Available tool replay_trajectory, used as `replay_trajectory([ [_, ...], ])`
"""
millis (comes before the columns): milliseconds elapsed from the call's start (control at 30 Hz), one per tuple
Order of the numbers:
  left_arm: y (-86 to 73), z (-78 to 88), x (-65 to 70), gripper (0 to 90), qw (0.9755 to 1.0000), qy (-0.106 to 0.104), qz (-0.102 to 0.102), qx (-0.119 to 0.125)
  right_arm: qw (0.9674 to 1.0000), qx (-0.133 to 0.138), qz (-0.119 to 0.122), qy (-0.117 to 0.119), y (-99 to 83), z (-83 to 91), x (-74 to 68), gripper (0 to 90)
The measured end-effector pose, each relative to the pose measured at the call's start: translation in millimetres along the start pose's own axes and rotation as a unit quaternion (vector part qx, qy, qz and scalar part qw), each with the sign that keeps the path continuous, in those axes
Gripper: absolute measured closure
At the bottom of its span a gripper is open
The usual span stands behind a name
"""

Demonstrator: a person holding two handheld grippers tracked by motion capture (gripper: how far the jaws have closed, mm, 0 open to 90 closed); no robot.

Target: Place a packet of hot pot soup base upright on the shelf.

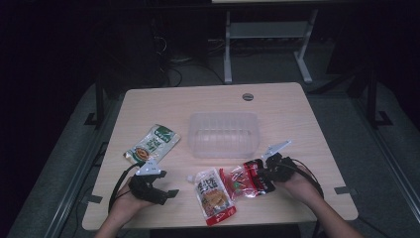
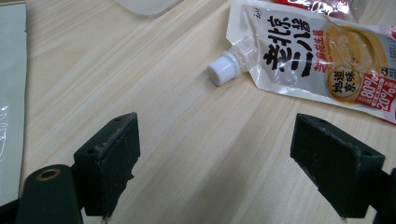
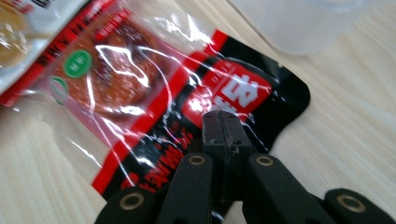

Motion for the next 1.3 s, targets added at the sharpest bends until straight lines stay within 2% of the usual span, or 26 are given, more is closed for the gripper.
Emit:
replay_trajectory([
  [267, -0.6, 0.7, -0.5, 15.3, 1.0000, 0.000, -0.002, -0.002, 0.9994, -0.024, -0.003, -0.026, -8.3, -1.5, 10.3, 90.0],
  [333, -0.1, 0.5, 0.1, 15.3, 1.0000, 0.000, -0.001, -0.001, 0.9994, -0.023, -0.012, -0.022, -9.5, -1.1, 12.0, 90.0],
  [433, 1.3, 0.7, 1.6, 15.3, 1.0000, -0.001, -0.001, 0.002, 0.9991, -0.027, -0.016, -0.028, -11.6, 0.4, 14.6, 90.0],
  [500, 2.7, 0.9, 3.5, 15.3, 1.0000, -0.004, -0.002, 0.001, 0.9983, -0.033, -0.016, -0.046, -15.7, 2.7, 22.2, 90.0],
  [667, 9.9, -3.1, 11.4, 15.3, 0.9998, -0.012, -0.013, 0.006, 0.9972, -0.036, -0.037, -0.054, -24.6, 7.7, 37.0, 90.0],
  [733, 12.8, -5.2, 14.9, 15.3, 0.9997, -0.015, -0.015, 0.009, 0.9974, -0.026, -0.043, -0.052, -22.0, 9.4, 36.3, 90.0],
  [767, 14.0, -6.2, 16.4, 15.3, 0.9997, -0.017, -0.017, 0.009, 0.9979, -0.017, -0.045, -0.043, -18.6, 11.1, 33.3, 90.0],
  [833, 15.3, -8.2, 18.2, 15.3, 0.9995, -0.020, -0.024, 0.005, 0.9989, 0.001, -0.037, -0.029, -11.1, 11.9, 25.3, 90.0],
  [900, 16.5, -10.2, 20.4, 15.3, 0.9995, -0.023, -0.023, 0.005, 0.9993, 0.000, -0.031, -0.019, -9.1, 8.9, 18.7, 90.0],
  [1000, 15.9, -10.9, 21.3, 15.3, 0.9994, -0.023, -0.024, 0.003, 0.9995, -0.009, -0.023, -0.018, -10.5, 2.5, 15.8, 90.0],
  [1133, 15.5, -10.5, 20.5, 15.3, 0.9995, -0.024, -0.022, 0.004, 0.9996, -0.015, -0.016, -0.019, -10.3, -0.9, 12.5, 90.0],
  [1233, 15.4, -10.6, 20.6, 15.3, 0.9994, -0.024, -0.023, 0.003, 0.9988, -0.023, -0.002, -0.042, -10.9, -0.2, 13.6, 90.0],
  [1300, 16.0, -10.4, 21.5, 15.3, 0.9995, -0.024, -0.022, 0.004, 0.9985, -0.024, -0.001, -0.048, -11.8, 0.4, 15.1, 90.0],
])
Point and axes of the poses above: each handheld gripper's, and its own axes: z roughly backward along the jaws, y roughly out of its top, x roughly to its right, the point moved 10 cm from there along -z, roughly forward along the jaws, and after that the axes turned 8 degrees about -y, right-handed, at the moved point
